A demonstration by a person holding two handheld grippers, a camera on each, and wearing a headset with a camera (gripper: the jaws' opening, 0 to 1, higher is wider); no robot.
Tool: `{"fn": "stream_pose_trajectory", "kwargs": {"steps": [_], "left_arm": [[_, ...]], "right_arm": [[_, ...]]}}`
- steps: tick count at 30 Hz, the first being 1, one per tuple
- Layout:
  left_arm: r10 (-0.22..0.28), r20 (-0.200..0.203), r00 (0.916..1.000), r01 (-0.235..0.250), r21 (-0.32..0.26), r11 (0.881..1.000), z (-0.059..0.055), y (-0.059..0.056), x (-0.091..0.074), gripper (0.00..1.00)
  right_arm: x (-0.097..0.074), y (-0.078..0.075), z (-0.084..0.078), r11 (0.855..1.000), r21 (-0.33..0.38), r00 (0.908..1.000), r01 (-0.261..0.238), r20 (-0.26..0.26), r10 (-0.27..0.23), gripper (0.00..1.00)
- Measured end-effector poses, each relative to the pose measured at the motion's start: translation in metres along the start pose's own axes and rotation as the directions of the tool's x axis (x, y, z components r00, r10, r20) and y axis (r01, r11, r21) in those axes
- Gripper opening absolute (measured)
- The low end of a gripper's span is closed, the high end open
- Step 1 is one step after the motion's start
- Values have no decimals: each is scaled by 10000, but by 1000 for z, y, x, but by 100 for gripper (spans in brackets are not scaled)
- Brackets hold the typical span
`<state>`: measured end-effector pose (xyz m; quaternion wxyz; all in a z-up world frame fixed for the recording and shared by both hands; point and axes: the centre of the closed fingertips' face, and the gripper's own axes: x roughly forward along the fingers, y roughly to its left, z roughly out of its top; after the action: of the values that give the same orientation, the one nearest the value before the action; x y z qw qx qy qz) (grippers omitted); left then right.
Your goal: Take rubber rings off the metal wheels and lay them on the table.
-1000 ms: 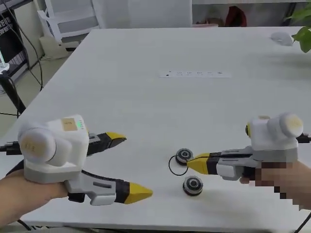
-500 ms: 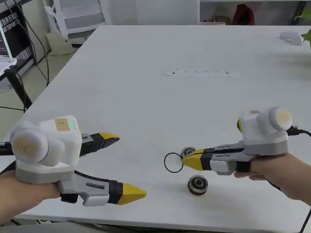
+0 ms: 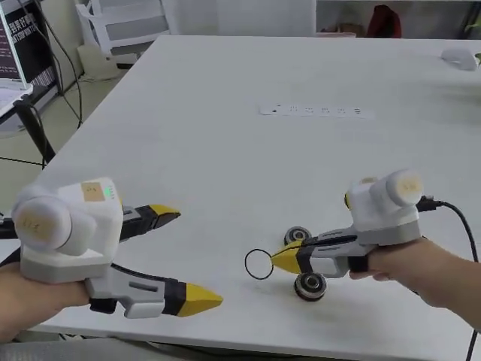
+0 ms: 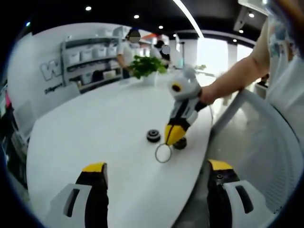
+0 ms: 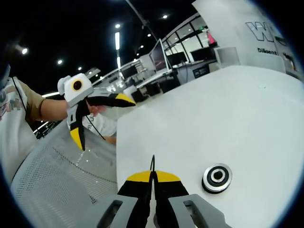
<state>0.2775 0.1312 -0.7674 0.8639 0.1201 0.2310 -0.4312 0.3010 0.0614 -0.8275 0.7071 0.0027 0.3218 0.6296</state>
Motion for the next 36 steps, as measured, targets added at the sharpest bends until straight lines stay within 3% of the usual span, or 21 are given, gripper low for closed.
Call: {"fn": "stream_pose_trajectory", "kwargs": {"steps": [7,13,19,27,31,36], "left_arm": [[-7,-55,10000,7,43,10000,-1,0,0,87],[-8,-89,10000,8,23,10000,-3,0,0,87],[-26,-141,9999,27,15,10000,-4,0,1,87],[-141,-255,9996,142,28,9999,-6,-1,3,87],[-177,-264,9995,178,33,9998,-4,-2,4,87],[-252,-296,9992,255,88,9996,-1,-3,6,87]], "right_arm": [[9,-3,-10,9997,-246,9986,15,-525,-28,0],[12,-10,-13,9977,-585,9968,333,-710,-374,0],[11,-14,-12,9962,-719,9962,489,-685,-538,3],[8,-16,-13,9946,-834,9957,613,-646,-668,17],[6,-15,-9,9941,-884,9966,623,-481,-667,26],[3,-10,1,9943,-917,9984,540,-128,-554,30]]}}
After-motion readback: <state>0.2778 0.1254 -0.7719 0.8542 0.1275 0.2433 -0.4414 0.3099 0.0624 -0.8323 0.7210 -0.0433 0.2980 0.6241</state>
